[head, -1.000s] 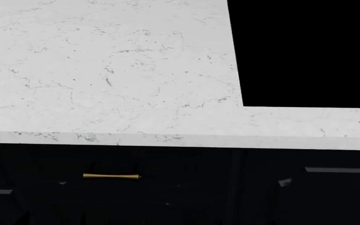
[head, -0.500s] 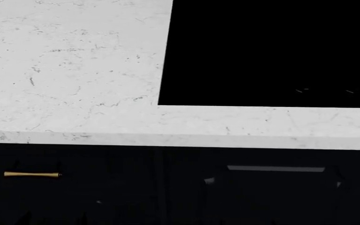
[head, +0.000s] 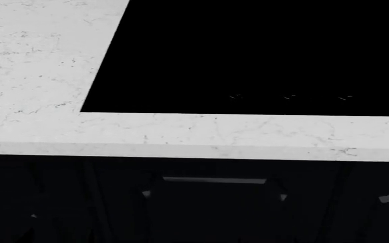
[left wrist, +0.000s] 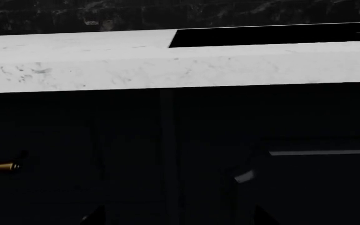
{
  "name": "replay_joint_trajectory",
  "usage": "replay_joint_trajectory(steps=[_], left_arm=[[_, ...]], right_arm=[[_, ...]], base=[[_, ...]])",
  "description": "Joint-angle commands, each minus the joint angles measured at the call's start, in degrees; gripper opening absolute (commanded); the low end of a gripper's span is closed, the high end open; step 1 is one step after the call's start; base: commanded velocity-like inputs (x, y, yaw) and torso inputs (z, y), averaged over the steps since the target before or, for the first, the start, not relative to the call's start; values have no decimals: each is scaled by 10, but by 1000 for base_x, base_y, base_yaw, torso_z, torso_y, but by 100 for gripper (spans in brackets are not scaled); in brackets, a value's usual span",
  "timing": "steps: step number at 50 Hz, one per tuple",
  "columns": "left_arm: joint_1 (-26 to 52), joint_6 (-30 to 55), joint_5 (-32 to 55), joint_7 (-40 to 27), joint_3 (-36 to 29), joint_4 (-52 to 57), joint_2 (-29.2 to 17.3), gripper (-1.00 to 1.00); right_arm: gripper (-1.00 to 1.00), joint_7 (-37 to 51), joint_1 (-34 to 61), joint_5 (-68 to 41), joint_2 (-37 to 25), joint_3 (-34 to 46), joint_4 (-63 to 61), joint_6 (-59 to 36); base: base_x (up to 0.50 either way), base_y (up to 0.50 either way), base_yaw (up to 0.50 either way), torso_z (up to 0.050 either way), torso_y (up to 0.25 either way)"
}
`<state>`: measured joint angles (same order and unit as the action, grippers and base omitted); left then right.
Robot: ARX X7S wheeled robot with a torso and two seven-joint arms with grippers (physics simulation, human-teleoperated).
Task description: Navigate to the stove.
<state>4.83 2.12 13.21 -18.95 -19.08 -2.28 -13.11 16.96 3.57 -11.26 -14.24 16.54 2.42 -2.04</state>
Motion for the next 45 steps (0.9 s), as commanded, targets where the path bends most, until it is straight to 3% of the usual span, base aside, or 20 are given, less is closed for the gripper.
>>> replay_joint_trajectory(steps=[1,45], left_arm=[[-1,-12,-7,20,11,-3,9,100],[3,-16,-2,11,0,-7,4,100]], right_arm=[[100,-16,-3,-6,11,-17,-6,0],[100,-9,0,-14,5,-10,-1,5]], base=[[-1,-500,0,0,0],[-1,-500,0,0,0]])
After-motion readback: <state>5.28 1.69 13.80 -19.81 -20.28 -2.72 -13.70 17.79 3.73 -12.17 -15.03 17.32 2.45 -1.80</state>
